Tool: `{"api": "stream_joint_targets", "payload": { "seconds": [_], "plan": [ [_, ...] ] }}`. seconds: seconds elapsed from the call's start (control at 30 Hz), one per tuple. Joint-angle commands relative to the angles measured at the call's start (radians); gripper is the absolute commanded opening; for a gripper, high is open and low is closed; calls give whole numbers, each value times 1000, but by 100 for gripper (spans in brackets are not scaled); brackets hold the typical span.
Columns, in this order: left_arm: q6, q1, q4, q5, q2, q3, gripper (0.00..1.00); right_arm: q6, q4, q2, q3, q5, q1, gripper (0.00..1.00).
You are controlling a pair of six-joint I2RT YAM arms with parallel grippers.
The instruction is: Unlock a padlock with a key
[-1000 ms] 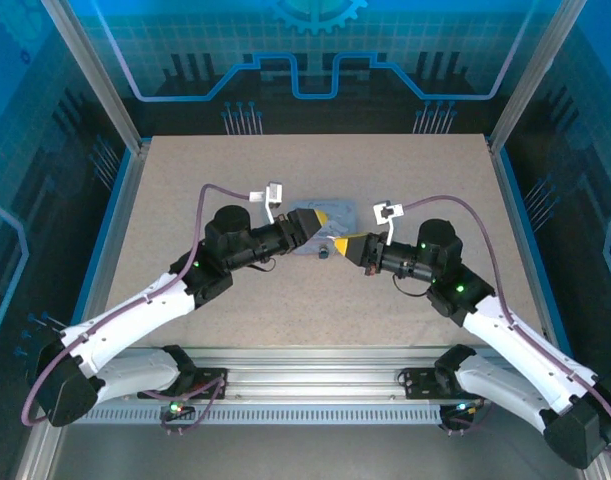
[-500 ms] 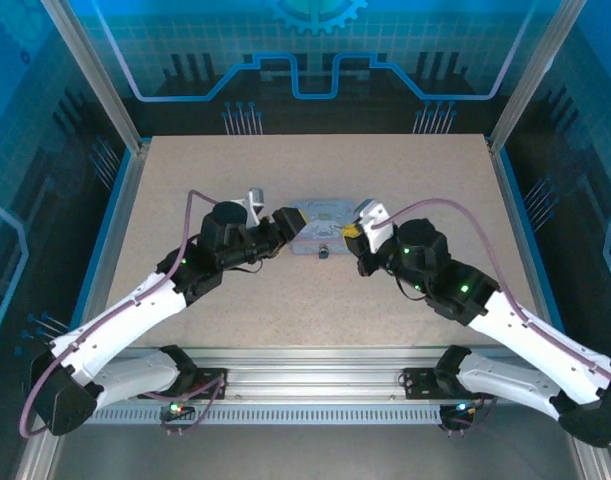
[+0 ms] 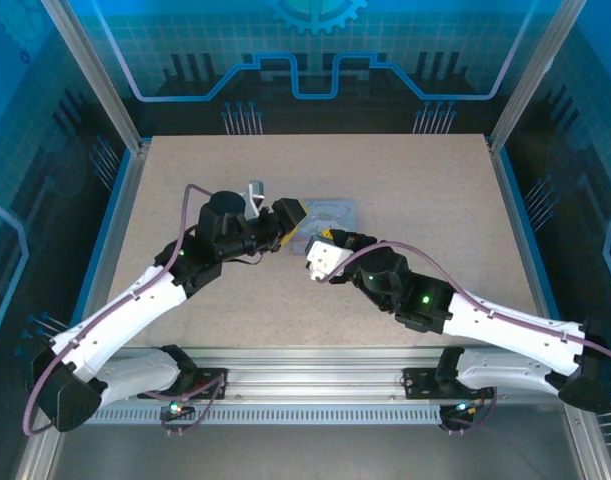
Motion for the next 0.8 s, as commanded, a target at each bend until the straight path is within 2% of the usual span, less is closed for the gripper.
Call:
{"api": "stream_joint_targets", "payload": {
  "seconds": [0.0,0.17,0.53,0.7,0.77],
  "plan": [
    [-64,2,63,90,35,18,63,-107,114,6,-4,72,21,0],
    [-95,-5,92,101,46,10,60,-109,156,7,-15,81,27,0],
    [-139,-19,153,135,76,17,37,-100,179,38,-32,79,36,0],
    [-147,-22,166,136,82,9,20,-105,177,38,-37,78,37,0],
    [-146,-22,165,133,81,6,16,-109,171,38,-43,79,38,0]
  ]
}}
